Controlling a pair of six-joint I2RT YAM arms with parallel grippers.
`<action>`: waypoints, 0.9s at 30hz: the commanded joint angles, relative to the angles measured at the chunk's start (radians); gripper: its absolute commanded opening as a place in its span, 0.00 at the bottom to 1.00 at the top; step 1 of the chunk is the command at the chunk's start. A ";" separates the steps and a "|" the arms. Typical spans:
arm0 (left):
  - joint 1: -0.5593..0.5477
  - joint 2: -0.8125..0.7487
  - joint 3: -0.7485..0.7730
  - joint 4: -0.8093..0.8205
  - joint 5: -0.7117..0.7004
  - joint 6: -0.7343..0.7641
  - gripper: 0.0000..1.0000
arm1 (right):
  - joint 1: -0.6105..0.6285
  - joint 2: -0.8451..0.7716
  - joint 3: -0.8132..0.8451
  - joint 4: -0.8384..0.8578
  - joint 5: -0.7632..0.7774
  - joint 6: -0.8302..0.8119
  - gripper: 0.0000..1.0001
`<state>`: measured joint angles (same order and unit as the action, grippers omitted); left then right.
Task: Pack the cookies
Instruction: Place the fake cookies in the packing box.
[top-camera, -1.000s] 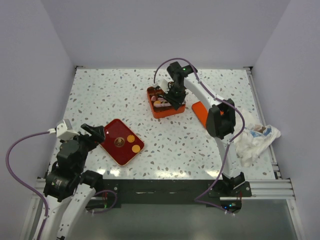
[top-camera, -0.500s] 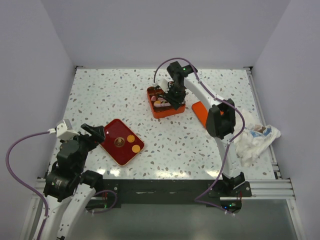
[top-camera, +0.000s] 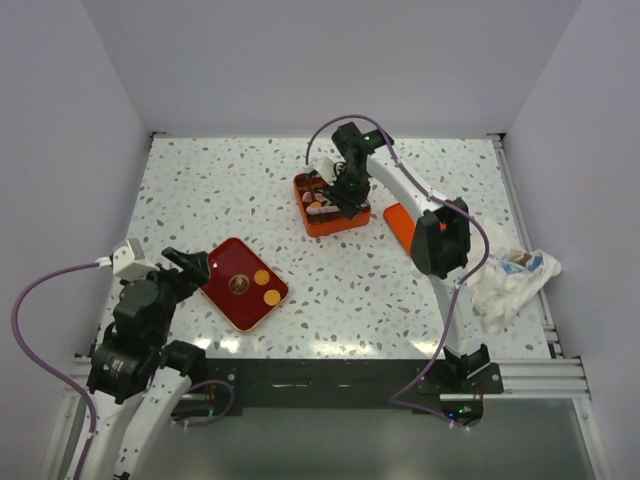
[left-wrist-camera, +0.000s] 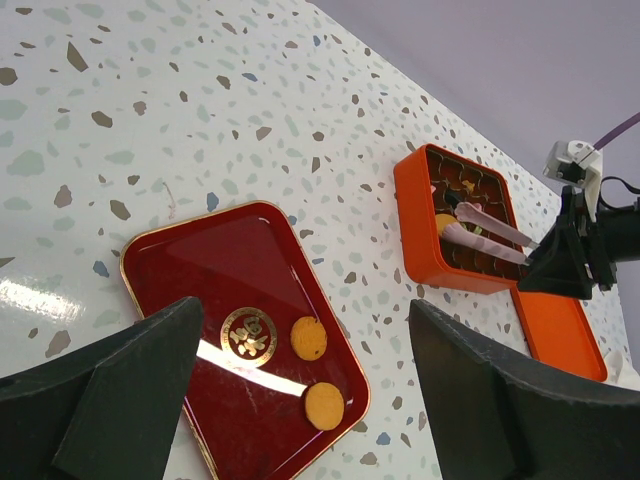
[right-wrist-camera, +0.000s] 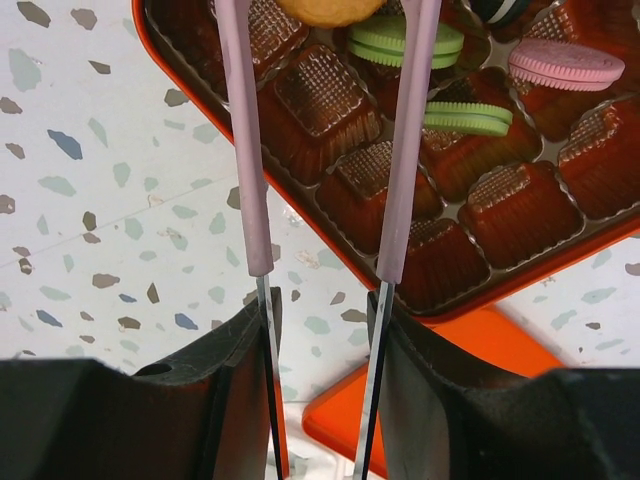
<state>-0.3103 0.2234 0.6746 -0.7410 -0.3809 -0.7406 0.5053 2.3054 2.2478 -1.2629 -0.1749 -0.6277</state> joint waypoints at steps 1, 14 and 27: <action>-0.004 0.013 -0.001 0.038 -0.003 0.007 0.89 | 0.006 0.005 0.061 0.017 -0.023 0.019 0.40; -0.004 0.011 0.002 0.034 -0.003 0.006 0.89 | 0.004 -0.006 0.091 0.028 -0.051 0.026 0.37; -0.004 0.016 0.003 0.034 0.000 0.006 0.89 | -0.017 -0.080 0.027 0.056 -0.046 0.019 0.17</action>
<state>-0.3103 0.2291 0.6746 -0.7410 -0.3809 -0.7406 0.5026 2.3184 2.2845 -1.2339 -0.2005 -0.6201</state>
